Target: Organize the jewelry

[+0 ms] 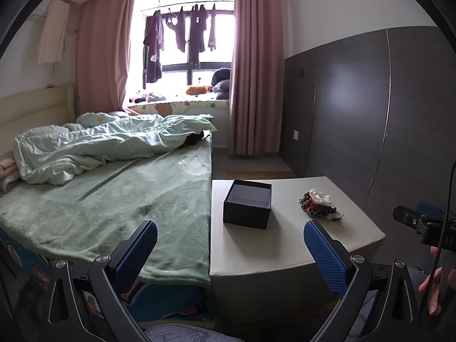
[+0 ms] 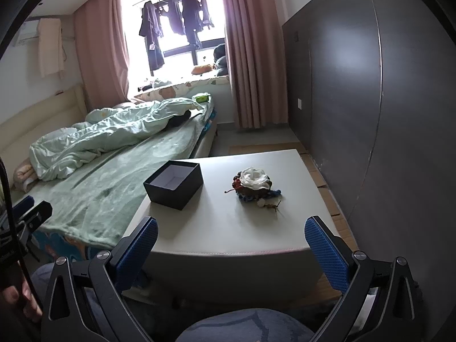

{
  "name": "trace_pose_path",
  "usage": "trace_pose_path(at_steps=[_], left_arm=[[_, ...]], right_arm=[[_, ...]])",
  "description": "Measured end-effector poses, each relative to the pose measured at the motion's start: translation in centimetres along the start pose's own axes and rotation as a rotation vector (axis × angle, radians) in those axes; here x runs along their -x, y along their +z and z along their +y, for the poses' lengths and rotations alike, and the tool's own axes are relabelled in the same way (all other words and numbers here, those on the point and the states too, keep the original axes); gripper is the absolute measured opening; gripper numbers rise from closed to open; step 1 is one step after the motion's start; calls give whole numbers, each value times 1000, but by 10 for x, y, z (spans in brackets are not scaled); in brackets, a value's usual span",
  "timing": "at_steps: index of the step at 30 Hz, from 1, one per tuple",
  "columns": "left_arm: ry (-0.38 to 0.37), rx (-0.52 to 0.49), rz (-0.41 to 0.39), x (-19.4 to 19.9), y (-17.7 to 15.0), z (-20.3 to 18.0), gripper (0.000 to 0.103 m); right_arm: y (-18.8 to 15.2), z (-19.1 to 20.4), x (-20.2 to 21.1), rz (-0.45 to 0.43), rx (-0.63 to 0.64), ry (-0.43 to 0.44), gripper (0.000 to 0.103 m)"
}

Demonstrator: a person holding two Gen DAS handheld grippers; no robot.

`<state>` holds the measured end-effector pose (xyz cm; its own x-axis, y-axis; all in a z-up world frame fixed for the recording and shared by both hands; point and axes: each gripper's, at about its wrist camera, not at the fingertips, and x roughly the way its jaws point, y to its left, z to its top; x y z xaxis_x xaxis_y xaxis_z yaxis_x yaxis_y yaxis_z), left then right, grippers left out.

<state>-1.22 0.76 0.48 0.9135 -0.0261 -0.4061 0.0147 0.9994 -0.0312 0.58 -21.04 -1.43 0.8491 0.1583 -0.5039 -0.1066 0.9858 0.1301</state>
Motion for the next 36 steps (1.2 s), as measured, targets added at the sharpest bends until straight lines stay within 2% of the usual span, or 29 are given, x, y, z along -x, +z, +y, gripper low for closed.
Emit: trace_pose_path(at_steps=[25,30,36], left_arm=[[-11,11,3,2,-1,0,103],[-5,25,31,-2,2,4,103],[-54,7,76,-12,12,1,103]], right_arm=[[0,2,2,7,0,0,103],[1,-1,-1,26,-10,-4,103],[1,-19,-10,76,-85,48,103]])
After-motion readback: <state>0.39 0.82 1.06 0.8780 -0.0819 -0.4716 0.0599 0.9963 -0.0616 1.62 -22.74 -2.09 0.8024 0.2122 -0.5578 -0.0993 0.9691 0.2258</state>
